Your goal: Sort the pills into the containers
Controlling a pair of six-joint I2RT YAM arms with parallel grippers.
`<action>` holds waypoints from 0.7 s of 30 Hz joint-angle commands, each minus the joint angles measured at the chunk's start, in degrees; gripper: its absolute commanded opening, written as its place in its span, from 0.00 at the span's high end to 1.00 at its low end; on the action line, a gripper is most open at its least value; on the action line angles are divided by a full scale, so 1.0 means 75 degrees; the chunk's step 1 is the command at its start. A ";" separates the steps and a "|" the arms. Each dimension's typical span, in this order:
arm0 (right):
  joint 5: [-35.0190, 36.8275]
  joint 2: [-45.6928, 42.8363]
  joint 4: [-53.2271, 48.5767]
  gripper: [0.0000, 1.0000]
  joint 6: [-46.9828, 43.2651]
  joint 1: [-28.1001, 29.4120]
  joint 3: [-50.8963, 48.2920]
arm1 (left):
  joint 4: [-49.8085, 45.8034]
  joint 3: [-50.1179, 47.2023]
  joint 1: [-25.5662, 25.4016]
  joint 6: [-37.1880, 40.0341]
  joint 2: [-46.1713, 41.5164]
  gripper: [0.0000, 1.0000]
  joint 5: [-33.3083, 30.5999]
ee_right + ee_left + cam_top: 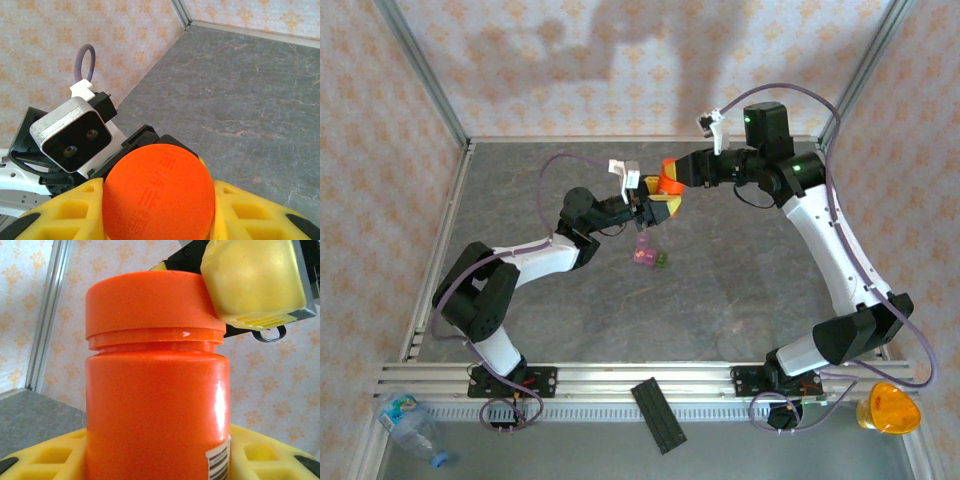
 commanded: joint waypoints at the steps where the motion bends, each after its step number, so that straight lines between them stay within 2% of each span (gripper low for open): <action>1: 0.0257 -0.0212 0.0473 0.65 0.0498 0.0033 -0.0571 | 0.0274 0.0067 0.0021 0.0530 -0.0249 1.00 -0.0735; 5: 0.1001 -0.0499 0.1311 0.67 0.1165 0.0186 -0.1409 | 0.0071 -0.0211 -0.0031 0.1287 -0.0543 1.00 -0.1678; 11: 0.2310 -0.0560 0.2266 0.69 0.2141 0.0667 -0.2281 | -0.0570 -0.0404 -0.0355 0.2555 -0.0906 1.00 -0.2638; 17: 0.3512 -0.0459 0.3089 0.69 0.3192 0.1214 -0.2827 | -0.0689 -0.0673 -0.0997 0.3888 -0.1100 1.00 -0.4185; 21: 0.4012 -0.0206 0.3201 0.69 0.3574 0.1595 -0.2729 | -0.0588 -0.0704 -0.1316 0.4316 -0.0998 1.00 -0.4747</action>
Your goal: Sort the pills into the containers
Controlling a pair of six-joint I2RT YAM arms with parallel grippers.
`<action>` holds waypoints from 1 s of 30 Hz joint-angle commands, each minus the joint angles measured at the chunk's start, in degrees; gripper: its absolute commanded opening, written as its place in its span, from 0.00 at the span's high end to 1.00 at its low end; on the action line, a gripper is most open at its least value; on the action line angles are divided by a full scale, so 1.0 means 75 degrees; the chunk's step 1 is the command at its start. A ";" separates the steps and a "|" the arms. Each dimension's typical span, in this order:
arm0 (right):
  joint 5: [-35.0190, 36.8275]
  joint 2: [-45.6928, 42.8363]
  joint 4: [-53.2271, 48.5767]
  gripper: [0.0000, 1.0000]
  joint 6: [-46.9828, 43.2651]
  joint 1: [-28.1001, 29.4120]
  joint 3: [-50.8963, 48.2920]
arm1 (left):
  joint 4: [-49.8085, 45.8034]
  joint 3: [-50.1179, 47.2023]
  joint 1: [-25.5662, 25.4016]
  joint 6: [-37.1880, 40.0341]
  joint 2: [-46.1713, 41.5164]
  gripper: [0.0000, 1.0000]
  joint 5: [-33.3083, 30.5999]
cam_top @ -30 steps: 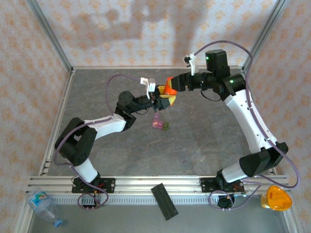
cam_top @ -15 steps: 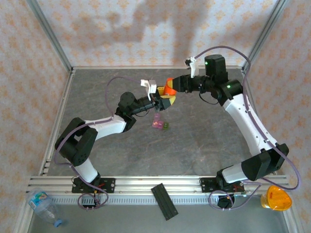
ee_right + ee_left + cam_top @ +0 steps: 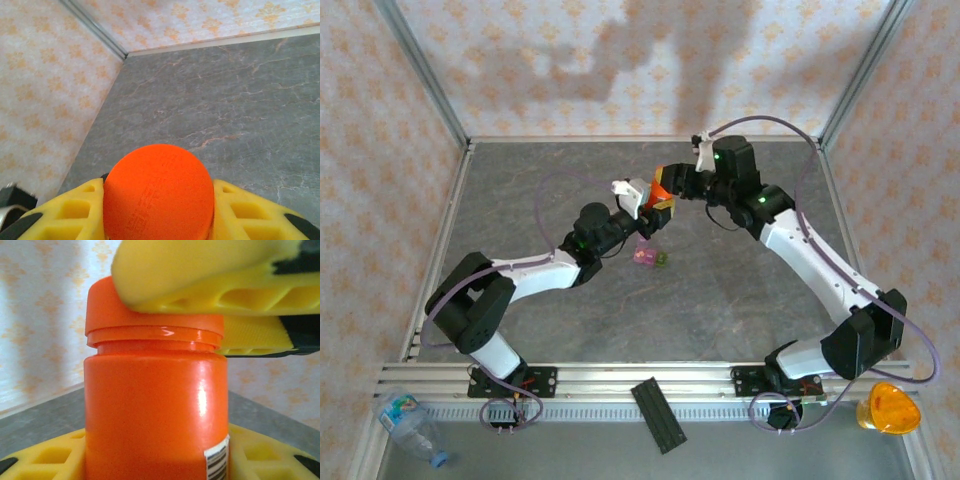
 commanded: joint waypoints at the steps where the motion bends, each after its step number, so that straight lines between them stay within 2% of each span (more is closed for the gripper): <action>1: 0.0602 0.0404 0.0126 0.70 0.0747 0.0429 -0.0048 | 0.1255 0.0161 -0.0503 0.1022 -0.0422 1.00 -0.0439; 7: 0.0884 0.0683 0.0082 0.69 0.1049 0.0487 0.0161 | 0.1509 0.0070 -0.0663 0.1158 -0.0199 1.00 -0.0896; 12: 0.0926 0.0770 -0.0216 0.67 0.0905 0.0486 0.0479 | 0.1426 0.0052 -0.0663 0.1131 -0.0163 1.00 -0.0921; 17: 0.1037 0.0766 -0.0712 0.60 0.0714 0.0361 0.1031 | 0.1403 -0.0040 -0.0649 0.1025 -0.0150 1.00 -0.1020; 20: 0.0843 0.0744 -0.0877 0.52 0.0711 0.0112 0.1401 | 0.1403 -0.0124 -0.0631 0.0944 -0.0123 1.00 -0.1072; 24: 0.0405 0.0535 -0.0847 0.27 0.0770 -0.0268 0.1709 | 0.1427 -0.0237 -0.0579 0.0778 -0.0136 1.00 -0.1062; 26: 0.0212 0.0389 -0.0874 0.22 0.0756 -0.0431 0.1827 | 0.1477 -0.0309 -0.0523 0.0644 -0.0162 1.00 -0.0985; 30: -0.0033 0.0047 -0.1104 0.17 0.0553 -0.0738 0.1931 | 0.1677 -0.0459 -0.0327 0.0255 -0.0210 1.00 -0.0581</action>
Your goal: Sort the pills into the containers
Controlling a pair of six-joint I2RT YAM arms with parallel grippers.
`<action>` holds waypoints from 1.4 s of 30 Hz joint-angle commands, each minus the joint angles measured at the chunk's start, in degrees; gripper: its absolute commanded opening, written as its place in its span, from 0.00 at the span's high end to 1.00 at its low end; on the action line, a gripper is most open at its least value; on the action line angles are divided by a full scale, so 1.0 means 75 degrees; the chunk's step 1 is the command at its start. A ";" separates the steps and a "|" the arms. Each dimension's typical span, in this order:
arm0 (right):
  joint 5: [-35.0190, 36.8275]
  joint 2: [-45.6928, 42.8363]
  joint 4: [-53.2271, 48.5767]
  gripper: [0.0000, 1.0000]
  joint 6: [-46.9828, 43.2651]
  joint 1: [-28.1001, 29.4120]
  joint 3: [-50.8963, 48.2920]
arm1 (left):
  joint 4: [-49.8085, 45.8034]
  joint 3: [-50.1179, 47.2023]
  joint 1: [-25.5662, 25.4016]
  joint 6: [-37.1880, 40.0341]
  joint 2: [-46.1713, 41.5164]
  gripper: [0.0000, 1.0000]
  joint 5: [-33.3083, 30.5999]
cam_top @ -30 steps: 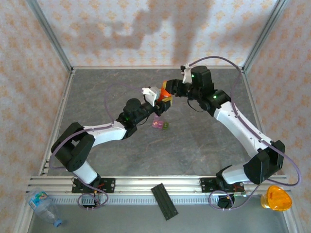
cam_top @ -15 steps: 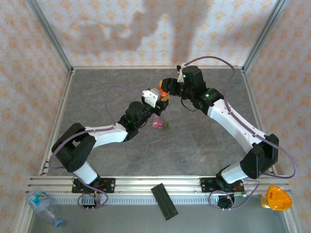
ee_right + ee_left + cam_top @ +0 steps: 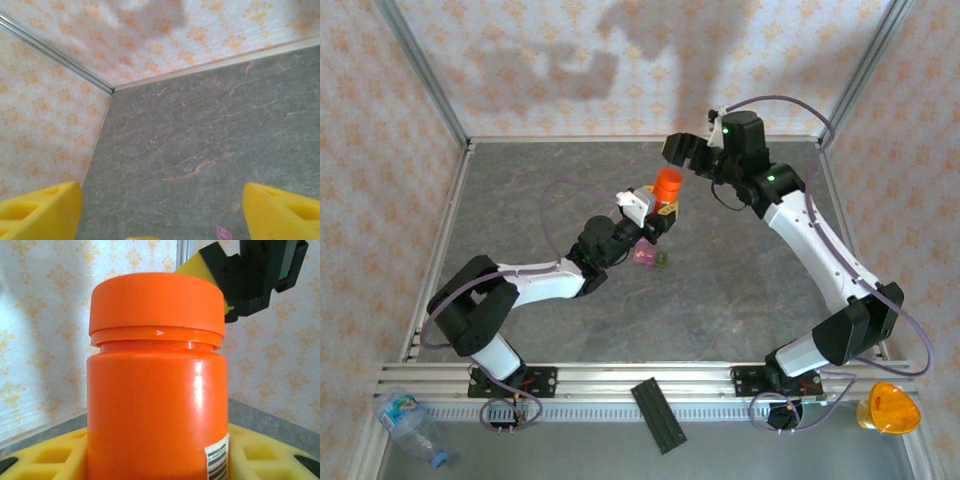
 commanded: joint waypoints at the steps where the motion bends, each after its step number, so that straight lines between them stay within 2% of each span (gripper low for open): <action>1: -0.0353 -0.0537 -0.0177 0.17 -0.0228 -0.0182 0.0283 | 0.0772 -0.0131 0.0236 -0.0436 -0.0234 1.00 0.0563; 4: -0.0796 -0.0749 -0.0243 0.17 -0.0623 -0.0441 0.0142 | 0.1030 -0.0124 0.0607 -0.1151 -0.0231 1.00 0.1639; 9: -0.2173 -0.0790 -0.0746 0.17 -0.2068 -0.0589 0.0173 | 0.1372 0.0201 0.1170 -0.2557 -0.0079 1.00 0.3538; 14: -0.2871 -0.0716 -0.0975 0.17 -0.2767 -0.0585 0.0294 | 0.1386 0.0609 0.1313 -0.3364 0.0161 1.00 0.4647; 26: -0.3651 -0.0101 -0.1695 0.18 -0.3174 -0.0592 0.0930 | 0.1407 0.0920 0.1317 -0.3787 0.0464 1.00 0.5086; 34: -0.3729 0.0072 -0.2003 0.20 -0.3374 -0.0583 0.0938 | 0.1407 0.1007 0.1311 -0.3844 0.0513 1.00 0.5133; 39: -0.3732 0.0093 -0.2067 0.26 -0.3411 -0.0584 0.0886 | 0.1407 0.1026 0.1316 -0.3845 0.0515 1.00 0.5133; 42: -0.3724 0.0105 -0.2067 0.35 -0.3410 -0.0593 0.0865 | 0.1409 0.1036 0.1307 -0.3846 0.0509 1.00 0.5132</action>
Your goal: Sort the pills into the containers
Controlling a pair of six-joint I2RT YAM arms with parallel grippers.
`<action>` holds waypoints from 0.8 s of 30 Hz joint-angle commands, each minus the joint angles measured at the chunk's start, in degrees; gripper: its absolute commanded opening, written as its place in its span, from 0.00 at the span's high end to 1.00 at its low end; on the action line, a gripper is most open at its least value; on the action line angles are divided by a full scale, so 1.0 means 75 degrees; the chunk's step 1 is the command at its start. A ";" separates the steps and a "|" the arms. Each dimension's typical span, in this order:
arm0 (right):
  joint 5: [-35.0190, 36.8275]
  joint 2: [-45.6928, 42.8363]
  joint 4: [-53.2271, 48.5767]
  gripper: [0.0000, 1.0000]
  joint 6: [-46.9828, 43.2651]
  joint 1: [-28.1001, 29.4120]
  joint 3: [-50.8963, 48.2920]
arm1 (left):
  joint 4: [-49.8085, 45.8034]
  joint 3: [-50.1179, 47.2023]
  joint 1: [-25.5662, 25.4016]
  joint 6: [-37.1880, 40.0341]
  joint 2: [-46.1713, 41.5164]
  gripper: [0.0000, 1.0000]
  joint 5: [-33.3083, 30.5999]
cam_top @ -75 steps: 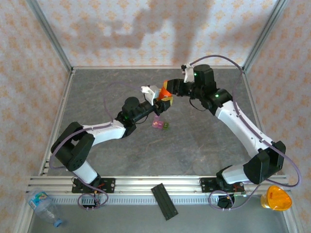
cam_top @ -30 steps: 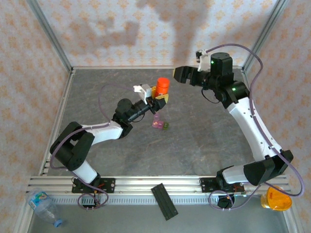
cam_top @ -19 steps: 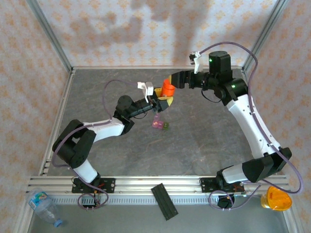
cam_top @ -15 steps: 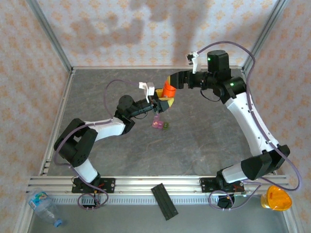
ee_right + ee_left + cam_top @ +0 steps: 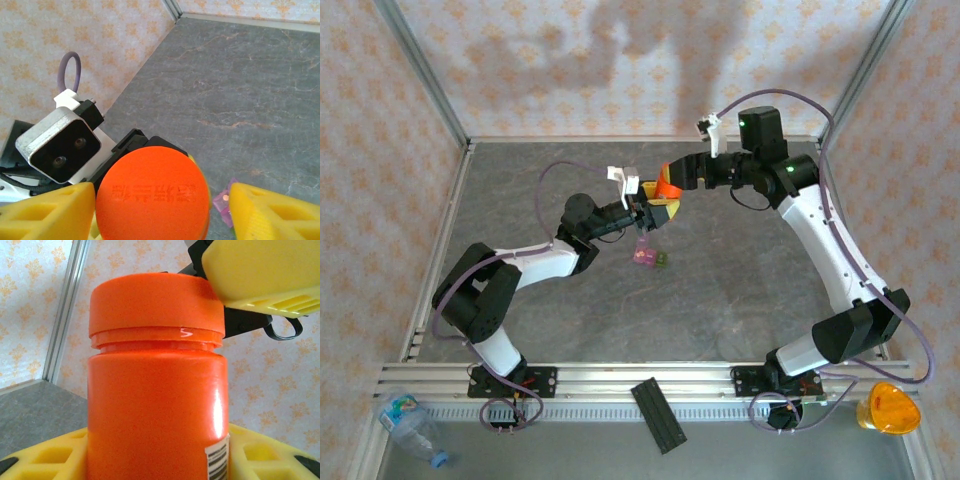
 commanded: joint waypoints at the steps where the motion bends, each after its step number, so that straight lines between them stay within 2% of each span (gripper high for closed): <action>1: -0.0128 0.0015 -0.0070 0.39 -0.0088 -0.0001 0.0131 | 0.0454 0.0238 0.0023 -0.0098 0.0014 1.00 0.0199; 5: -0.0225 0.0070 -0.0094 0.57 -0.0096 -0.0002 0.0089 | 0.0449 0.0258 0.0022 -0.0099 0.0024 1.00 0.0213; 7: -0.0268 0.0071 -0.0076 0.63 -0.0059 0.0004 0.0028 | 0.0448 0.0291 0.0023 -0.0089 0.0021 1.00 0.0193; 12: 0.0096 -0.0099 0.0442 0.65 0.0456 0.0130 -0.0544 | 0.0314 0.0295 0.0023 0.0241 -0.0062 1.00 -0.0281; 19: 0.1908 -0.0257 0.1505 0.69 0.1786 0.0950 -0.1581 | -0.0230 -0.0040 -0.0091 0.1554 -0.0494 1.00 -0.1839; 24: 0.2931 -0.0156 0.2429 0.69 0.2859 0.1466 -0.2182 | -0.0627 -0.0301 -0.0477 0.2774 -0.0811 1.00 -0.3009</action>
